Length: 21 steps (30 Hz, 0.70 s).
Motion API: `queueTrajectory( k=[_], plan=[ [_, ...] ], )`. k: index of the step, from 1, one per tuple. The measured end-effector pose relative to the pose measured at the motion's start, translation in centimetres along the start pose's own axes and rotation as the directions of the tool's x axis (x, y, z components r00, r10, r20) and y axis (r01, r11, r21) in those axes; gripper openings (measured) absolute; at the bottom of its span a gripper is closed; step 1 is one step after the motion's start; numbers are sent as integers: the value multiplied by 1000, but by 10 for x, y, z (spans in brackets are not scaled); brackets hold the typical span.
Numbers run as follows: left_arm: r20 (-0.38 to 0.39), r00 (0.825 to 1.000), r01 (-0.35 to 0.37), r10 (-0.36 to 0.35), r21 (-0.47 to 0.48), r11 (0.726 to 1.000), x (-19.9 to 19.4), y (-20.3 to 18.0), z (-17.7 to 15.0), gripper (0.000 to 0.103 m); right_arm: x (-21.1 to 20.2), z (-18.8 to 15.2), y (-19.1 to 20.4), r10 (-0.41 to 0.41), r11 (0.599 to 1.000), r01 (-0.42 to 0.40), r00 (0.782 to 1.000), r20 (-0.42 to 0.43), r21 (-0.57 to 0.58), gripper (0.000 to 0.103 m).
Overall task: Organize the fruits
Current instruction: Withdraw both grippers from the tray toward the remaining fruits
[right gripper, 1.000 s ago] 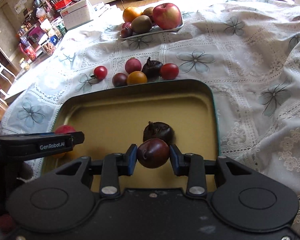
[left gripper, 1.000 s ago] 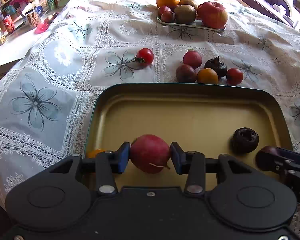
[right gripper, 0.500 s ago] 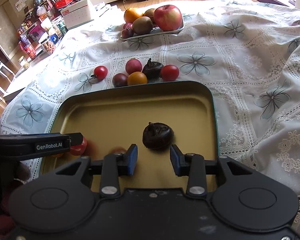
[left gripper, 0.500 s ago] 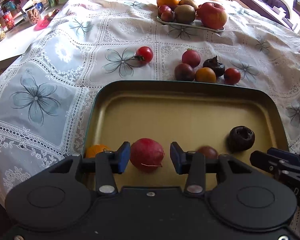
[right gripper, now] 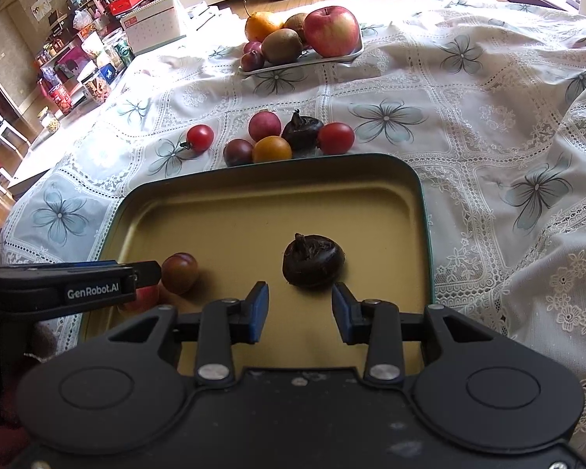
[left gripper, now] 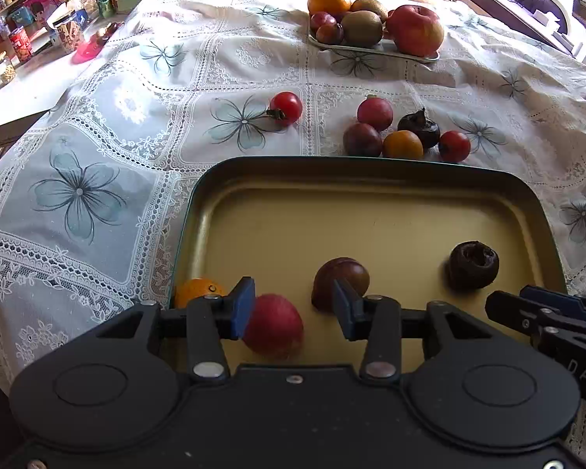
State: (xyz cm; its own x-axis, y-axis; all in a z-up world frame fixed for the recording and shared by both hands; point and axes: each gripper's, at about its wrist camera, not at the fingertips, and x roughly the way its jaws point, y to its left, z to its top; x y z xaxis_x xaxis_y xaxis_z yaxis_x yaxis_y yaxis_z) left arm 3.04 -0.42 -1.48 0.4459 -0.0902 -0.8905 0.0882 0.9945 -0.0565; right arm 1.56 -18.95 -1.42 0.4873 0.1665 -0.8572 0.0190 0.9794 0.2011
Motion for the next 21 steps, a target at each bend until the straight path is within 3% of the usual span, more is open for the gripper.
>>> queueTrajectory(
  k=[14, 21],
  plan=[
    [29, 1000, -6, 7, -54, 999, -5, 27, 24, 51, -3, 8, -8, -7, 1000, 6, 1000, 14, 27, 39],
    [31, 999, 11, -9, -62, 998, -1, 37, 51, 51, -5, 30, -20, 17, 997, -19, 999, 29, 68, 39]
  ],
)
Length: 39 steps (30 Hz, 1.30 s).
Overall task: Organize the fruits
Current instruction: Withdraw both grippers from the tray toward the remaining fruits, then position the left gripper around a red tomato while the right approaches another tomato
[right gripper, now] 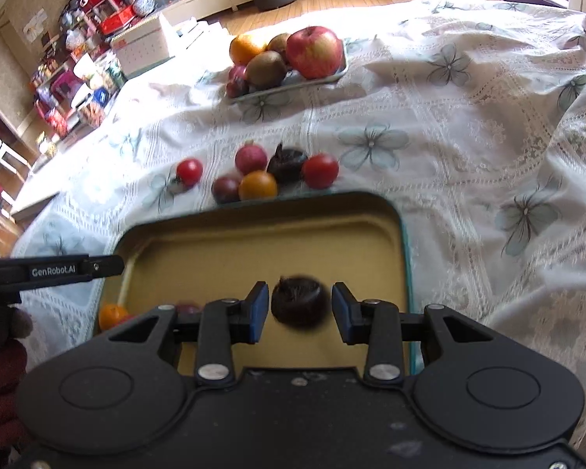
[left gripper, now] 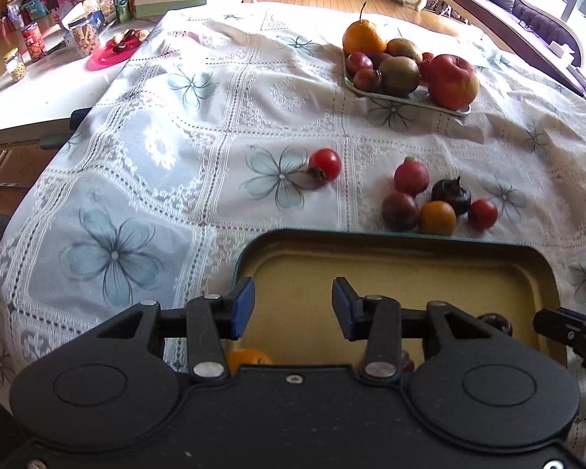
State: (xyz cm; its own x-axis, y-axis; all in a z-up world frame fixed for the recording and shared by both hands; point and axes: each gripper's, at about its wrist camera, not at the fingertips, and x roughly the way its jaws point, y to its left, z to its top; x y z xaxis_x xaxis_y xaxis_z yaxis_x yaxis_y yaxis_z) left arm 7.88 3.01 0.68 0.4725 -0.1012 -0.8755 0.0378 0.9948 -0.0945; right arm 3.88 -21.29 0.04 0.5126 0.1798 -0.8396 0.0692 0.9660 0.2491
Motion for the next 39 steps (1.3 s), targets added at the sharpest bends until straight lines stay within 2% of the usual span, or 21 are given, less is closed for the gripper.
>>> queueTrajectory(
  k=[8, 15, 27, 31, 39],
  plan=[
    [-10, 1000, 21, -21, -26, 999, 16, 1, 37, 51, 10, 52, -15, -31, 997, 28, 999, 38, 66, 39],
    [-8, 1000, -3, 3, -12, 1000, 39, -5, 67, 51, 33, 83, -17, -71, 995, 69, 997, 29, 78, 39],
    [-77, 997, -16, 20, 53, 998, 85, -23, 89, 51, 67, 97, -19, -100, 991, 104, 994, -53, 81, 39],
    [-78, 996, -27, 33, 76, 997, 91, -26, 97, 51, 68, 97, -20, -96, 991, 101, 994, -58, 83, 39],
    [-67, 998, -7, 14, 101, 995, 94, -29, 112, 51, 67, 102, -19, -93, 992, 97, 994, -55, 81, 39]
  ],
)
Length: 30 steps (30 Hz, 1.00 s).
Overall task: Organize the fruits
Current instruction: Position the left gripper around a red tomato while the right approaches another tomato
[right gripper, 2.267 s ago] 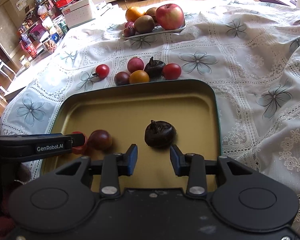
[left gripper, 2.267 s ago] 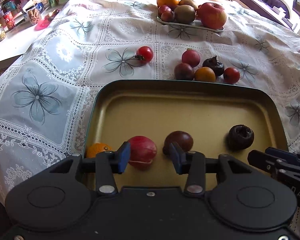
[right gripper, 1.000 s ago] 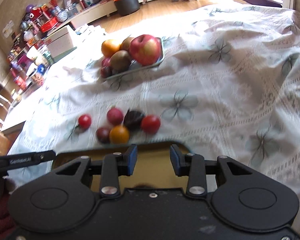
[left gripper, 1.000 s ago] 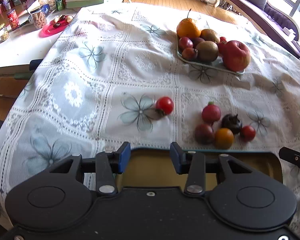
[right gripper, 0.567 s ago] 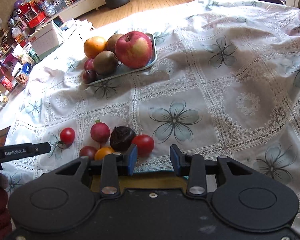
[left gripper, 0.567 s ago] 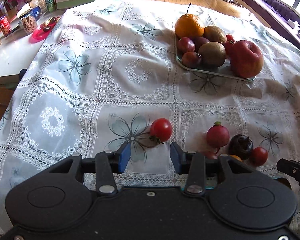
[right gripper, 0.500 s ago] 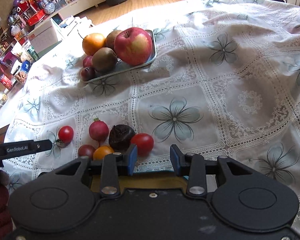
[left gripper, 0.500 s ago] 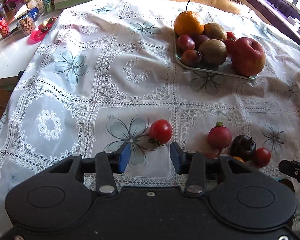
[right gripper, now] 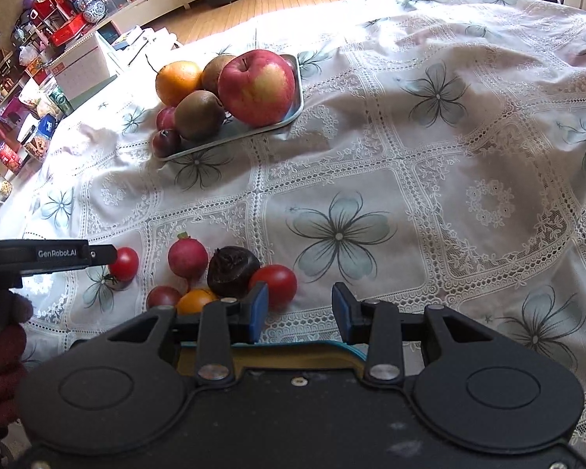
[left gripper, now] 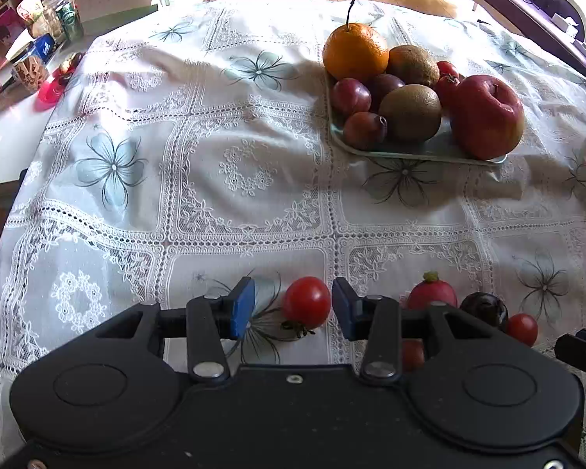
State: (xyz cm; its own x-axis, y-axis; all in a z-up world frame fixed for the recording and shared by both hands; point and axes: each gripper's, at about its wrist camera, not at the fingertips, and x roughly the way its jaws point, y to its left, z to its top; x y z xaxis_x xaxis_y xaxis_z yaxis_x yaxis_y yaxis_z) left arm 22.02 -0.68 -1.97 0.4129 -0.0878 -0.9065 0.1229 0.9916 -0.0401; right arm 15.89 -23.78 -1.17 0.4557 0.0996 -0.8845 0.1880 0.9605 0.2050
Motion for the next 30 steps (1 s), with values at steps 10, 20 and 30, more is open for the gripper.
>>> queueTrajectory(
  k=[10, 20, 30],
  plan=[
    [-34, 999, 4, -4, 24, 1000, 21, -4, 1, 51, 6, 1, 0, 11, 1000, -10, 1000, -12, 6, 39],
    [-60, 998, -19, 21, 33, 999, 45, -11, -5, 55, 12, 4, 3, 12, 1000, -12, 999, -35, -1, 41],
    [-59, 998, -22, 24, 26, 999, 45, -12, -6, 55, 36, 5, 21, 7, 999, -10, 997, -81, -34, 45]
  ],
)
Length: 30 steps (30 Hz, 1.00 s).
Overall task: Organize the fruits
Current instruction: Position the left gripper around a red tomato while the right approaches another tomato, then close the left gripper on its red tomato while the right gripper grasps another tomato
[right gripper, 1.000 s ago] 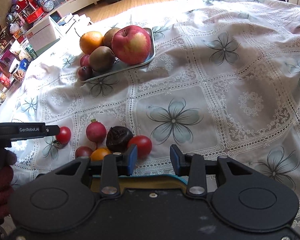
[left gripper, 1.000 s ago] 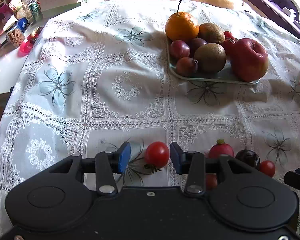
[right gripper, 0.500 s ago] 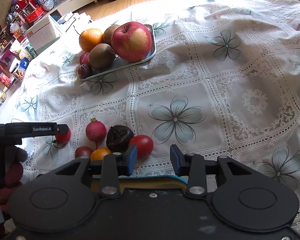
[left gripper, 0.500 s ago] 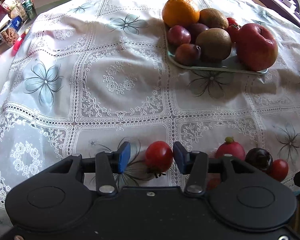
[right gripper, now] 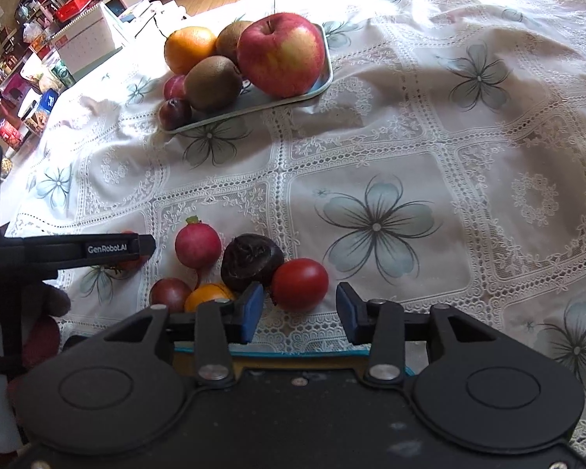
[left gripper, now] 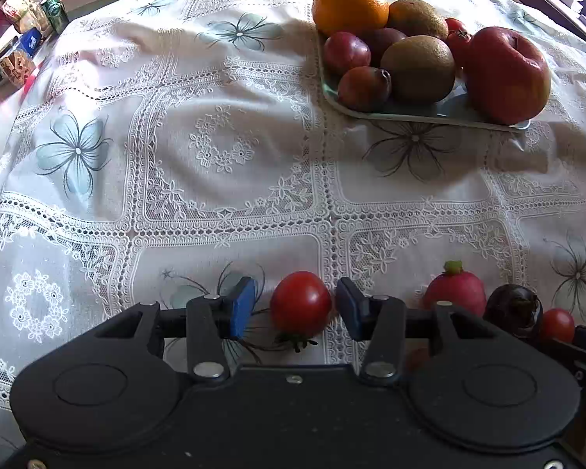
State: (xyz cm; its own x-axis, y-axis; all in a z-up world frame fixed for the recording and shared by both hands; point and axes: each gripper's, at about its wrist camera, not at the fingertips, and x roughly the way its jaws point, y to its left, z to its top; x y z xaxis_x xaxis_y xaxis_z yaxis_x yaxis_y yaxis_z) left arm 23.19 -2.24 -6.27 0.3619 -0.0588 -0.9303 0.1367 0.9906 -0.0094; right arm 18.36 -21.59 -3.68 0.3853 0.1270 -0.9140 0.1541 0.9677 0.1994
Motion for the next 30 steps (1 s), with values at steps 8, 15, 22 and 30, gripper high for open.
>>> queueTrajectory(
  k=[8, 15, 22, 30],
  plan=[
    [2, 1000, -15, 15, 13, 1000, 0, -4, 1, 52, 17, 2, 0, -9, 1000, 9, 1000, -20, 0, 54],
    [-2, 1000, 5, -5, 7, 1000, -3, -1, 3, 40, 14, 0, -9, 38, 999, -37, 999, -36, 30, 54],
    [13, 1000, -18, 18, 3, 1000, -15, 5, -1, 40, -3, -1, -29, 102, 982, -98, 995, -20, 160, 54],
    [53, 998, -22, 21, 31, 999, -32, -2, -7, 40, -3, 4, -32, 90, 968, -85, 996, -11, 238, 41]
  ],
)
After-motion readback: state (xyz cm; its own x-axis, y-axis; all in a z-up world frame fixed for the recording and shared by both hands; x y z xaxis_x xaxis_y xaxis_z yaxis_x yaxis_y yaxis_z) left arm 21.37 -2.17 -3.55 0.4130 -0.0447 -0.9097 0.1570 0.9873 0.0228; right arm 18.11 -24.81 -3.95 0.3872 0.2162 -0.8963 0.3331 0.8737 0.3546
